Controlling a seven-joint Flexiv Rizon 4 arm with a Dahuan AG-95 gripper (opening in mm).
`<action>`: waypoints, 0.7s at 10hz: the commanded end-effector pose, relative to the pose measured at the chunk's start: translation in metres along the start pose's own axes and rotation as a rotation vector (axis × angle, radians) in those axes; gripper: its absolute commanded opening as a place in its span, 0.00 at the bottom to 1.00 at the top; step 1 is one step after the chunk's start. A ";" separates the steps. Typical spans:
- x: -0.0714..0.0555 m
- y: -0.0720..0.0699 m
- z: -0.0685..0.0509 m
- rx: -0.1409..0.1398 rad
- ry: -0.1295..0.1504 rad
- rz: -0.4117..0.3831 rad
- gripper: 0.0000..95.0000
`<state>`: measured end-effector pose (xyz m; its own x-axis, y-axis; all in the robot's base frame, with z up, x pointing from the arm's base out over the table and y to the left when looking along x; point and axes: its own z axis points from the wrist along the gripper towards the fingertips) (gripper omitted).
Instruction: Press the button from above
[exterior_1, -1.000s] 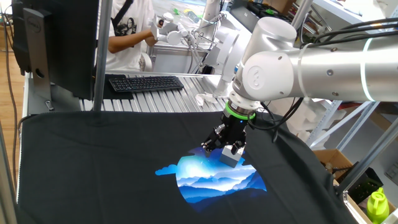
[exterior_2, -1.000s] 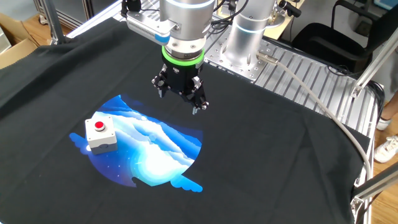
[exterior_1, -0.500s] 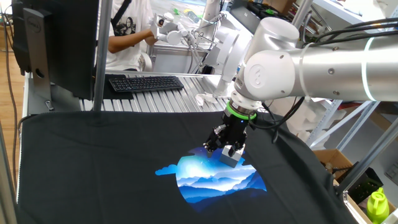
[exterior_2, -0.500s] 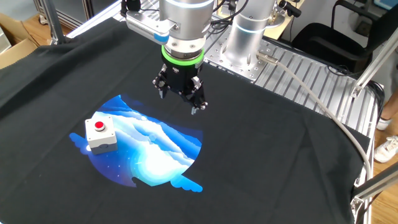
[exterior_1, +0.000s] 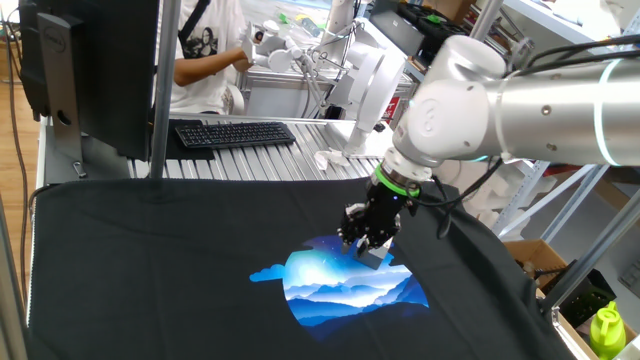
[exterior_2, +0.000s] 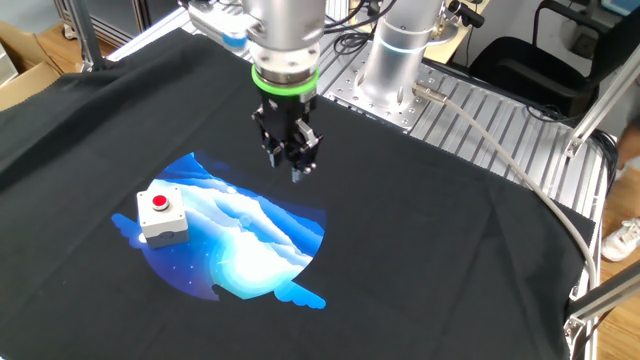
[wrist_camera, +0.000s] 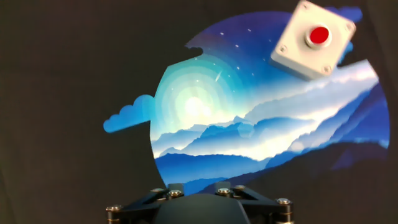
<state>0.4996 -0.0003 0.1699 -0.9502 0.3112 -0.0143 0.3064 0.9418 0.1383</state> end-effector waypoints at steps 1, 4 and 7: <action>0.000 0.000 0.000 -0.016 -0.001 0.042 0.00; 0.000 0.000 0.001 -0.014 0.000 0.042 0.00; 0.000 0.000 0.001 -0.010 -0.001 0.042 0.00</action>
<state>0.5007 0.0003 0.1690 -0.9367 0.3499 -0.0076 0.3449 0.9266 0.1500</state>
